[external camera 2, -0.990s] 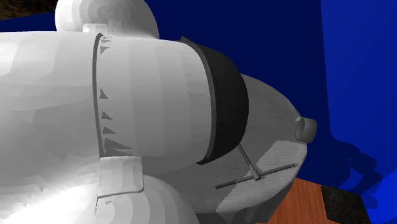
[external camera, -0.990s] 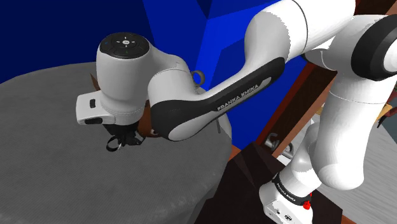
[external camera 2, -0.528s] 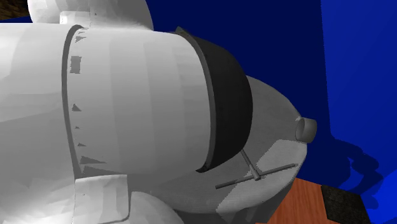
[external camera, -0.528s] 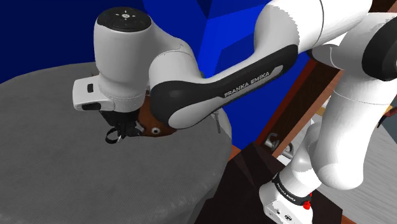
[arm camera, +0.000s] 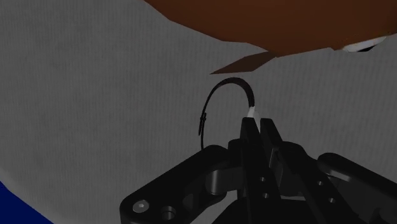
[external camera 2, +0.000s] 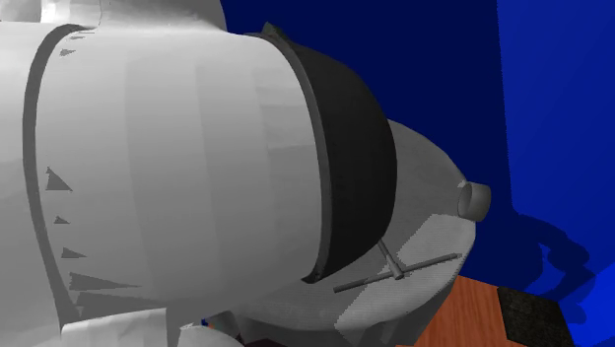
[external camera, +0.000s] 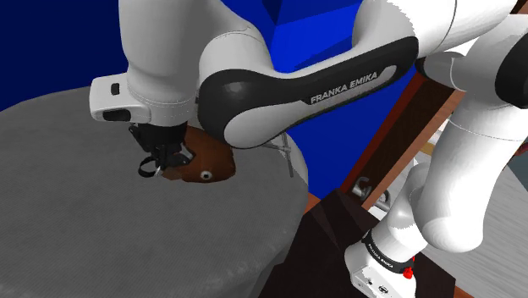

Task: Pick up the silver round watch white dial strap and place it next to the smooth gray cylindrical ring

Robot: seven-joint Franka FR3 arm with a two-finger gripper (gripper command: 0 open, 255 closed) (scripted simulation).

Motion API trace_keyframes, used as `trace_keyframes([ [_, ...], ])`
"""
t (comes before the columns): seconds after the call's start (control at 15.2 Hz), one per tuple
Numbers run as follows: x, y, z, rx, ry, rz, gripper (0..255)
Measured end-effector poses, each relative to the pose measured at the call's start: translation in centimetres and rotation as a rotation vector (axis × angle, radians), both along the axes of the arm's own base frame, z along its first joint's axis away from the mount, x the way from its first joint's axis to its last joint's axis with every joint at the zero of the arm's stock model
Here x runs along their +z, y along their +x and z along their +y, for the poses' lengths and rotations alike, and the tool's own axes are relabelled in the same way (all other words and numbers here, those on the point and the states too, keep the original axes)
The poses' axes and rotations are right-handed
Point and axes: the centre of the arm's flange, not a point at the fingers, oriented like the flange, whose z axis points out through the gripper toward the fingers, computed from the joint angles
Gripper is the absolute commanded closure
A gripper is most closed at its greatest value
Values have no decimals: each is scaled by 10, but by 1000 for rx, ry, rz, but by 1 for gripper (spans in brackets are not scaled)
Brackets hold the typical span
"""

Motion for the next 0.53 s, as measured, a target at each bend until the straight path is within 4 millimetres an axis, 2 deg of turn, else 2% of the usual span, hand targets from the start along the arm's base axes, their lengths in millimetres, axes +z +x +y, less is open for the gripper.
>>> trace_keyframes([
  [0.53, 41, 1, 0, 0, 0, 0, 255],
])
